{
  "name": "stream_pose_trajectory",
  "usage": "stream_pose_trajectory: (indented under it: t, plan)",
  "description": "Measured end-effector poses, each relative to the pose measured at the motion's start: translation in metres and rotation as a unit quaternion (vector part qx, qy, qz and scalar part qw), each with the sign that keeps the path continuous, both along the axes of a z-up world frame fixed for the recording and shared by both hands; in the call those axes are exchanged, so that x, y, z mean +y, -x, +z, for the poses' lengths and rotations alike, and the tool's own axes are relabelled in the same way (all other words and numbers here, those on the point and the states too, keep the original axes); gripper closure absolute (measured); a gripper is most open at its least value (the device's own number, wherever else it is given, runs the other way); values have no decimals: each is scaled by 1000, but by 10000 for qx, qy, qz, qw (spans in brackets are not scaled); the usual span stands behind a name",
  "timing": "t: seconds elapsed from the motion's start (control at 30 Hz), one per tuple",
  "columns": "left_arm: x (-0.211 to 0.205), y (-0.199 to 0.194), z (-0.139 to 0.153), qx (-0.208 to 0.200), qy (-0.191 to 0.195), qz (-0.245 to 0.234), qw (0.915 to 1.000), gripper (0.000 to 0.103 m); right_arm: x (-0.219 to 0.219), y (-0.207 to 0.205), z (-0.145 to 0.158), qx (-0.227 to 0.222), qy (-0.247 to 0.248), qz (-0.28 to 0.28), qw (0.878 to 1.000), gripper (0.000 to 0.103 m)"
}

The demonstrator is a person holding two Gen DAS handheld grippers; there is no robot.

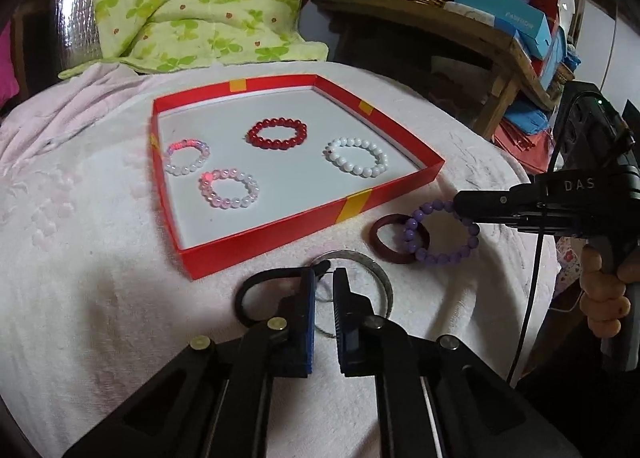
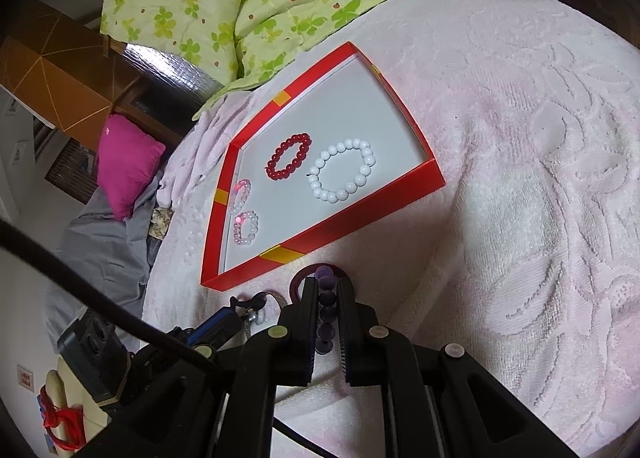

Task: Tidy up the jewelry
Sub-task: 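Grasp the purple bead bracelet with the right tool while the left tool approaches the black hair tie, then lift the black hair tie with the left tool while the right tool holds the purple bracelet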

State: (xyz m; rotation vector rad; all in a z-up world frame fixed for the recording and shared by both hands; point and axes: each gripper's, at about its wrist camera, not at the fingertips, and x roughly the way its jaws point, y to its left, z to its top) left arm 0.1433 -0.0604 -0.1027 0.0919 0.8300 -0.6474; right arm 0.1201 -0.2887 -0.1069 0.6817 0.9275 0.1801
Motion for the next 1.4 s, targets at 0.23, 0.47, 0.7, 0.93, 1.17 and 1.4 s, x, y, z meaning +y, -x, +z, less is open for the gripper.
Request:
stream_pose_trajectory:
  t: [0.23, 0.47, 0.7, 0.93, 1.17, 1.4]
  plan:
    - [19, -2, 11, -210, -28, 333, 9992, 86, 0, -1, 0, 28, -2, -36, 10000, 93]
    - [15, -7, 3, -139, -190, 335, 9992, 34, 4, -1, -2, 58, 38, -10, 10000, 93]
    - [-7, -18, -19, 132, -653, 238, 9975, 33, -2, 1, -5, 97, 46, -55, 9999, 93]
    - [-2, -21, -22, 200, -336, 366, 9986, 33, -5, 3, -5, 103, 47, -61, 9999, 93]
    - [0, -13, -20, 189, -415, 220, 9987, 81, -2, 2, -3, 73, 84, -61, 9999, 93]
    - [7, -10, -15, 231, -280, 186, 9992, 95, 4, 0, -3, 82, 111, -30, 9999, 93]
